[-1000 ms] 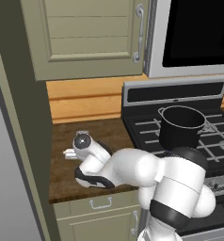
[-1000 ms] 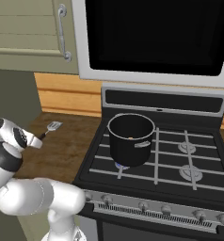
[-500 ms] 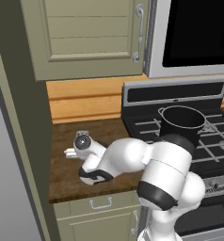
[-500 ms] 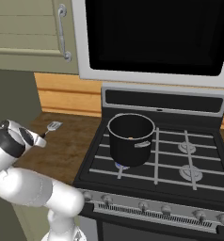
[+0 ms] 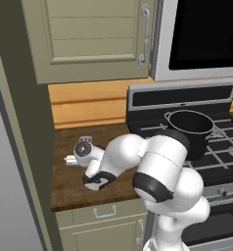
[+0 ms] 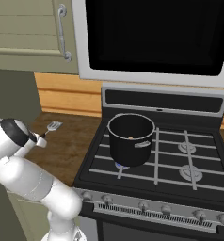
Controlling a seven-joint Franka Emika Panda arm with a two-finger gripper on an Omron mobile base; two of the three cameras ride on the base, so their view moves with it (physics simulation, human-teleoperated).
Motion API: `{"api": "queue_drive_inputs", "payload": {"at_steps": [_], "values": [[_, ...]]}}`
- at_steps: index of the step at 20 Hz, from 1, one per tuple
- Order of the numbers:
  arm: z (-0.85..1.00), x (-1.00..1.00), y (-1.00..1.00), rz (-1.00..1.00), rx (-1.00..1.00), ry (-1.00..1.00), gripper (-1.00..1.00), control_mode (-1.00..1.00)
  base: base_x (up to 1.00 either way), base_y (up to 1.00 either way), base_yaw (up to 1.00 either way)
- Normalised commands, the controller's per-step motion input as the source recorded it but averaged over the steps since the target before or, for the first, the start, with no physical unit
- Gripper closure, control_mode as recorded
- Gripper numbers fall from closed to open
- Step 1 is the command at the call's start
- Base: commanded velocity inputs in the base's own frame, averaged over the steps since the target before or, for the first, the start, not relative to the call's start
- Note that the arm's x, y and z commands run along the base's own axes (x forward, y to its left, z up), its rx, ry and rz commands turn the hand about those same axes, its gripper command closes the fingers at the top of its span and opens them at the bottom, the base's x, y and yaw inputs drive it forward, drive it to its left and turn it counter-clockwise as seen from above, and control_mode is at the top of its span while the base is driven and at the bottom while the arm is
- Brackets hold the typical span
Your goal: Put the mushroom and squash in the pot. Retrieve the spatula and lightly stir the vegetables in the pot.
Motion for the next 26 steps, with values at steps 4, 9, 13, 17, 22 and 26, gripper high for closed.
{"api": "queue_drive_inputs", "payload": {"at_steps": [4, 9, 13, 17, 22, 26], "values": [[-0.24, 0.17, 0.08, 0.0, 0.0, 0.01, -1.0, -1.0, 0.0, 0.0, 0.0], [-0.16, 0.21, 0.04, 0.0, 0.0, 0.0, -1.0, -1.0, 0.0, 0.0, 0.0], [-0.16, 0.19, 0.09, 0.0, 0.0, 0.0, -1.0, -1.0, 0.0, 0.0, 0.0], [-0.17, 0.19, 0.1, 0.0, 0.0, 0.0, -1.0, -1.0, 0.0, 0.0, 0.0], [-0.19, 0.19, 0.03, 0.0, 0.0, 0.02, -1.0, -1.0, 0.0, 0.0, 0.0], [-0.34, 0.0, 0.0, 0.0, 0.0, 0.04, 1.0, -1.0, 0.0, 0.0, 0.0]]}}
